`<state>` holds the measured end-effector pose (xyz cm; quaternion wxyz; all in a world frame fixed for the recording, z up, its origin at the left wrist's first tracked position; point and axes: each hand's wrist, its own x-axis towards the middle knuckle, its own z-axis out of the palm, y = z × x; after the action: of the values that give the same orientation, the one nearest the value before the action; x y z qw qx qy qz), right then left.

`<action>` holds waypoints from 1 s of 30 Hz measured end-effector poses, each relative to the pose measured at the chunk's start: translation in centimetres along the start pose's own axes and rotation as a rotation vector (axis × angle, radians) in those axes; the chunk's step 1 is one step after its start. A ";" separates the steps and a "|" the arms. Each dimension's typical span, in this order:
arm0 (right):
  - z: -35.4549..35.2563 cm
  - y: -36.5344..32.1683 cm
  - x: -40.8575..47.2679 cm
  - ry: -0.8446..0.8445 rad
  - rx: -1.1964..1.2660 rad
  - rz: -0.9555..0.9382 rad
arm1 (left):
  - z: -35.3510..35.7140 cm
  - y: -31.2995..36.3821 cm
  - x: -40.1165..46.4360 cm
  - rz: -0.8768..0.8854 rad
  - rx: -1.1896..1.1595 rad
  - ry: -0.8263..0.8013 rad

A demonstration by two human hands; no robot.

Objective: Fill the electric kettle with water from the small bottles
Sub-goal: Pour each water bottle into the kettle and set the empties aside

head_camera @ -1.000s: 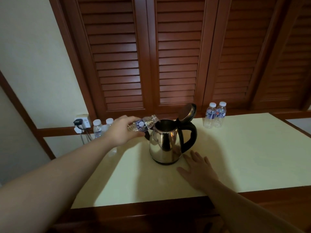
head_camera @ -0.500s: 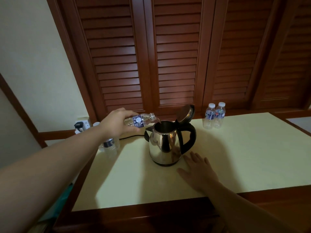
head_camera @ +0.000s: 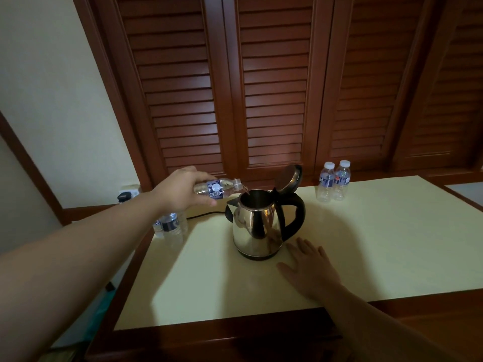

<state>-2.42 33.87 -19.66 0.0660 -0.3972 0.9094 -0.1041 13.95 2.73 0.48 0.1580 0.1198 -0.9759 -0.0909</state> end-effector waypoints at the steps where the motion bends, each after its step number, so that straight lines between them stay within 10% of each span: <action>1: 0.0 0.0 0.0 0.001 0.003 -0.001 | 0.0 0.0 0.1 0.002 0.002 -0.003; 30: 0.3 0.2 0.2 0.010 -0.001 0.008 | -1.9 0.6 1.2 0.032 0.062 -0.091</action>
<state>-2.63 33.86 -19.98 0.0618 -0.3932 0.9113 -0.1055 13.32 2.73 2.73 0.1110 0.1047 -0.9863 -0.0632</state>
